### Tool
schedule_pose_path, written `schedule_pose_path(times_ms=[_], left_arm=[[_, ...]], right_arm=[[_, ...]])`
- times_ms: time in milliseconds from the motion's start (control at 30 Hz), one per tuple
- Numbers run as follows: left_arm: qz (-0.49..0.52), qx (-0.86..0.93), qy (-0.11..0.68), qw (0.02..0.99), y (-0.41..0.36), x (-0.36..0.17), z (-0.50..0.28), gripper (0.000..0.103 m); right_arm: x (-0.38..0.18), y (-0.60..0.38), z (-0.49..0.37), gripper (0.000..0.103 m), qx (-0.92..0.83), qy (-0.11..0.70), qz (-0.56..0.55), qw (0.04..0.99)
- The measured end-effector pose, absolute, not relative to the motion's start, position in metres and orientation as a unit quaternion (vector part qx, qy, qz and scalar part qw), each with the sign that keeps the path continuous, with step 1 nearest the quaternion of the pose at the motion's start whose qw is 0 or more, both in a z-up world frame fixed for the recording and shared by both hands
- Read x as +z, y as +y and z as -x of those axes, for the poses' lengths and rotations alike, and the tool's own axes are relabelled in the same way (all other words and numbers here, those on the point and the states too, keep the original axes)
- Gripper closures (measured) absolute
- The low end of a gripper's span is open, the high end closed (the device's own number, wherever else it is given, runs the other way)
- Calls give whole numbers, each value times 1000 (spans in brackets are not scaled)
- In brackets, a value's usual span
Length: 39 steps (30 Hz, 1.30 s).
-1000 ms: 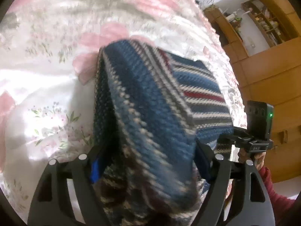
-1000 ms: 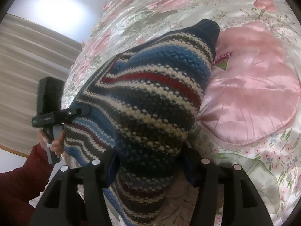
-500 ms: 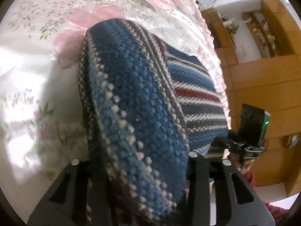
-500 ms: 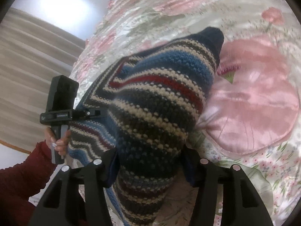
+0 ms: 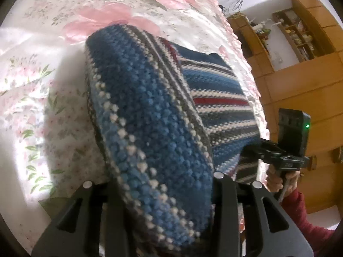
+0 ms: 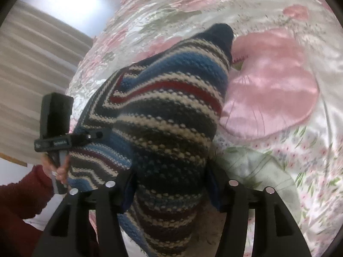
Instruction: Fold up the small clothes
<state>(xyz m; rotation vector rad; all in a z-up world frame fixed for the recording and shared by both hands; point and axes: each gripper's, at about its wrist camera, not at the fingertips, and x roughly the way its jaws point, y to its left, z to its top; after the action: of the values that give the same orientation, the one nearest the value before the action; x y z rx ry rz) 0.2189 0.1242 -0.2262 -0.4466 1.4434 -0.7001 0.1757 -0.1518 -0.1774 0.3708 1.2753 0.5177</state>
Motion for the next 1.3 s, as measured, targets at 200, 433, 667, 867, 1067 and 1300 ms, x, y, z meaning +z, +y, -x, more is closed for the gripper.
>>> schedule_pose_path(times_ms=[200,433,667,867,1067,1300], left_arm=[[160,-266,639,703,130,-201,-210,46],[64,-207,605,767,125,-150,-166,31],[43,-167,604,778,119,-142,-129,44],[50,-150,619,769,132,-154,-124,53],[81,-158,634,753,146,-173,-118,55],[100,-162,638,746,150,-183,-117,50]], right_arm=[[-164,-157,-153,33,213,580,-189,763],[-168,-175,-109,31,191,597,-219,748],[-180,-168,-83,76,199,598,-256,733],[-164,-157,-71,80,196,586,-246,746],[-188,-151,-66,80,163,607,-220,746],[-212,-155,-65,77,145,612,-235,741]])
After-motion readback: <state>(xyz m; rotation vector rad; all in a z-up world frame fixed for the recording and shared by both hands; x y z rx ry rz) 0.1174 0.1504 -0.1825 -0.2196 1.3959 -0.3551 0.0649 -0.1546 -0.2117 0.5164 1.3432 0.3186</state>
